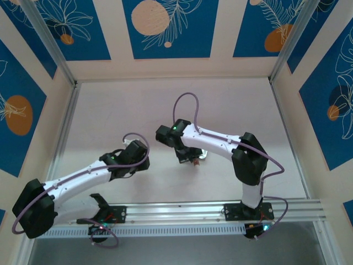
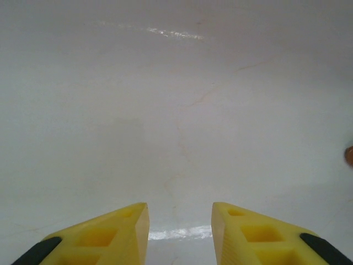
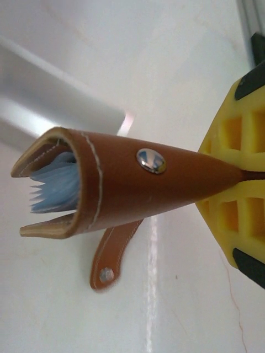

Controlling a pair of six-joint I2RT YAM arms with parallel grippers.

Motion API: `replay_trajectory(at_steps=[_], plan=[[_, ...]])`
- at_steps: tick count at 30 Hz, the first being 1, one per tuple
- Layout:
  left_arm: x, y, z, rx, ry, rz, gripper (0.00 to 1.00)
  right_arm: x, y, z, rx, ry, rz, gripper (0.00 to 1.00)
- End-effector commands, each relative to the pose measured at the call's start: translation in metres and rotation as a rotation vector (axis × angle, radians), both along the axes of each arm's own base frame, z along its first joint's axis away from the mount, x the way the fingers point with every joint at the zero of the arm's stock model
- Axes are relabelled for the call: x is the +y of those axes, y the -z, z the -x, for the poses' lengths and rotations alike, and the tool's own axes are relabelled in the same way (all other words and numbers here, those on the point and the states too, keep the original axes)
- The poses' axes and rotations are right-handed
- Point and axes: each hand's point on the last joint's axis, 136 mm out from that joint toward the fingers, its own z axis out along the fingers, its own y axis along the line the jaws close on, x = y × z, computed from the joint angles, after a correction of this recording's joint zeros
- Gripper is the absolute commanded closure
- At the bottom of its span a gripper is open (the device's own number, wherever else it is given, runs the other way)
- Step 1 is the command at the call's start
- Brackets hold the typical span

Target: Put the credit cards into the card holder

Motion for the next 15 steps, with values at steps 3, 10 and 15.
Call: replay_trajectory(at_steps=[3, 10, 15], plan=[[0.008, 0.003, 0.007, 0.002, 0.023, -0.032, 0.65, -0.036, -0.05, -0.005, -0.139, 0.066, 0.166, 1.0], [0.013, -0.003, 0.01, -0.017, 0.017, -0.023, 0.63, 0.007, -0.005, 0.003, -0.043, -0.013, 0.214, 1.0], [0.025, -0.014, 0.013, -0.046, -0.005, -0.038, 0.61, 0.055, 0.029, 0.01, 0.015, -0.091, 0.191, 0.88]])
